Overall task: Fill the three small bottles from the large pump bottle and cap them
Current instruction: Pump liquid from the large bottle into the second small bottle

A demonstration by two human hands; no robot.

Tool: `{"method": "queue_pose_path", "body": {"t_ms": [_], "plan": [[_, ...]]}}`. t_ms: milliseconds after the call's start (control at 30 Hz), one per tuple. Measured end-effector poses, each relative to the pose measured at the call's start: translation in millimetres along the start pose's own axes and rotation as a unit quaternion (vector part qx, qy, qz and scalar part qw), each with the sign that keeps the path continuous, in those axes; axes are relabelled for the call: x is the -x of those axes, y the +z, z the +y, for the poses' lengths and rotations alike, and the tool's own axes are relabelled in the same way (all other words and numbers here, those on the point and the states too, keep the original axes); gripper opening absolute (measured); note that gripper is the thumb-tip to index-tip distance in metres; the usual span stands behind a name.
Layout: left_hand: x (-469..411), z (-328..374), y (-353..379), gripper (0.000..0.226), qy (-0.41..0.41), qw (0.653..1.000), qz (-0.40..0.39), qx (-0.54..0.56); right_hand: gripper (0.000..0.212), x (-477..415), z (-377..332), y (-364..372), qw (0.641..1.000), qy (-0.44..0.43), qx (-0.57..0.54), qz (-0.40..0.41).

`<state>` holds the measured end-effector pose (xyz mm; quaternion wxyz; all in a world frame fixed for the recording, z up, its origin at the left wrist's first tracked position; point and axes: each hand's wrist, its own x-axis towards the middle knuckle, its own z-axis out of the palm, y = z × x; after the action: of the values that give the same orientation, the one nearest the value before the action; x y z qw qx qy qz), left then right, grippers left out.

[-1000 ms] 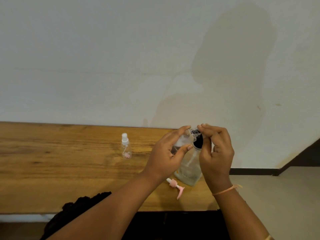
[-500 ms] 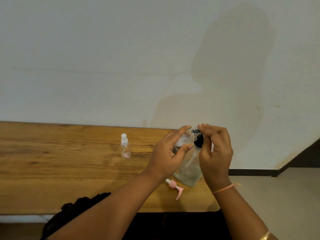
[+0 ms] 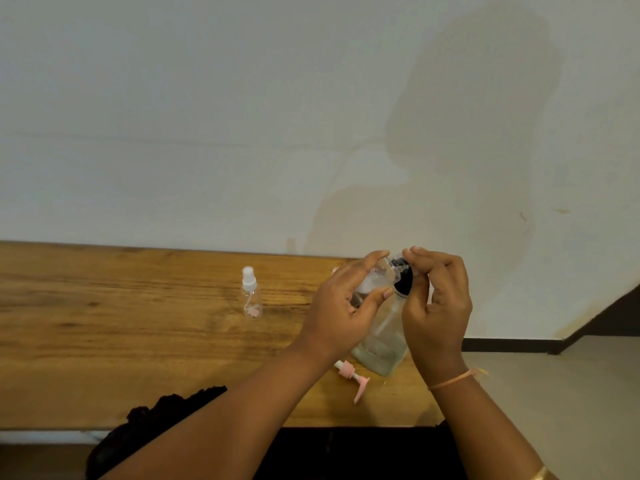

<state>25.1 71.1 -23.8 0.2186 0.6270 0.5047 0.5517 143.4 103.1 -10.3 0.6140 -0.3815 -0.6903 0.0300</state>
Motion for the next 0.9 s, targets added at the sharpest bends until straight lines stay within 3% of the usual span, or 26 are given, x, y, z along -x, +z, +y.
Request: {"method": "queue_pose_path", "body": {"t_ms": [900], "plan": [[0.7,-4.1,-5.0,0.049,-0.009,1.000,-0.023,-0.003,0.034,3.4,5.6,1.2,1.000,-0.015,0.008,-0.009]]}}
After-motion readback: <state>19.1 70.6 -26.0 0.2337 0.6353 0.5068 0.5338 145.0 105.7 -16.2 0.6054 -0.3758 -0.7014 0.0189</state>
